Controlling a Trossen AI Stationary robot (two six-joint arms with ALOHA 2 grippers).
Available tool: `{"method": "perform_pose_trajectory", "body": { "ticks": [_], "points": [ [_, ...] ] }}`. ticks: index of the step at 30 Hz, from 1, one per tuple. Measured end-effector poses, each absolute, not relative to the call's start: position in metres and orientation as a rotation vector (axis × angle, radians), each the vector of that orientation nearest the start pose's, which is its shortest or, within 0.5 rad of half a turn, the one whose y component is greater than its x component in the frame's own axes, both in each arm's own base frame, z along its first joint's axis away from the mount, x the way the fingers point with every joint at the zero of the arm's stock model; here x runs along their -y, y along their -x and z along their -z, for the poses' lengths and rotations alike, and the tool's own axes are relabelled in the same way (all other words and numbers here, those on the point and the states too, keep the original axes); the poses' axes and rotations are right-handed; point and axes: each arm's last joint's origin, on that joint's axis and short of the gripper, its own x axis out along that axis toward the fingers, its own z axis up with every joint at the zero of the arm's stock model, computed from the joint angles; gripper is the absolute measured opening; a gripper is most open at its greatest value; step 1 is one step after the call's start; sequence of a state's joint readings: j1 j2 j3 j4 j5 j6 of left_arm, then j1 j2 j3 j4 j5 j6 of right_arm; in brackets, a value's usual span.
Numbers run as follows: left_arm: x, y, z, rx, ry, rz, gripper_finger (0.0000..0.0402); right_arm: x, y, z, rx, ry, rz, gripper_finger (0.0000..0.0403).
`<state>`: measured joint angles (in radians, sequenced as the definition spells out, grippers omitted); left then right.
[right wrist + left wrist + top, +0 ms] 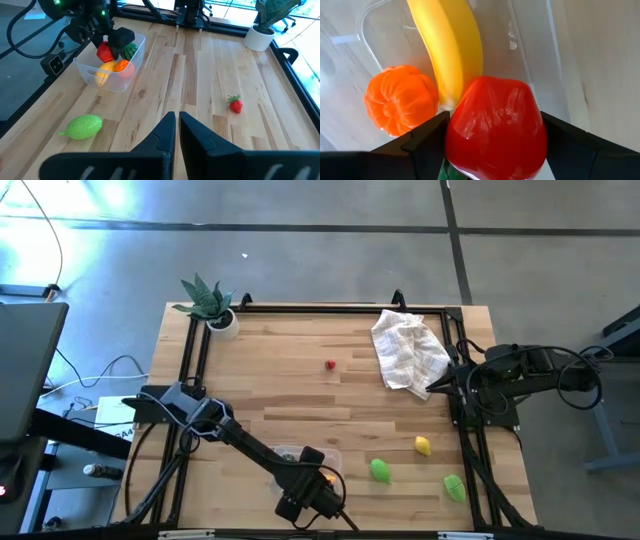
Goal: Pick and placing Produce into tupperware
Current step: Put the apple into the bin
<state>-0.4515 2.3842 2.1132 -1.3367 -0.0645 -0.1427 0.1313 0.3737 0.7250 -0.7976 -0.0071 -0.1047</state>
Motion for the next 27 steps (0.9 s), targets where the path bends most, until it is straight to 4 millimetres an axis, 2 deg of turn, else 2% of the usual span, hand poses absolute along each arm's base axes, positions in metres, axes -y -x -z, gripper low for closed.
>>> {"method": "perform_pose_trajectory", "body": {
  "ticks": [9,18,27],
  "points": [
    [0.199,-0.415,-0.180,-1.571,-0.303,0.179,0.0271,-0.009,-0.070,-0.299,-0.438,0.130,-0.159,0.0016],
    [0.201,-0.418,-0.167,-1.595,-0.292,0.184,0.0286,-0.009,-0.070,-0.299,-0.438,0.131,-0.159,0.0016],
    [0.201,-0.420,-0.162,-1.596,-0.276,0.174,0.0287,-0.009,-0.070,-0.299,-0.438,0.131,-0.159,0.0016]
  ]
}}
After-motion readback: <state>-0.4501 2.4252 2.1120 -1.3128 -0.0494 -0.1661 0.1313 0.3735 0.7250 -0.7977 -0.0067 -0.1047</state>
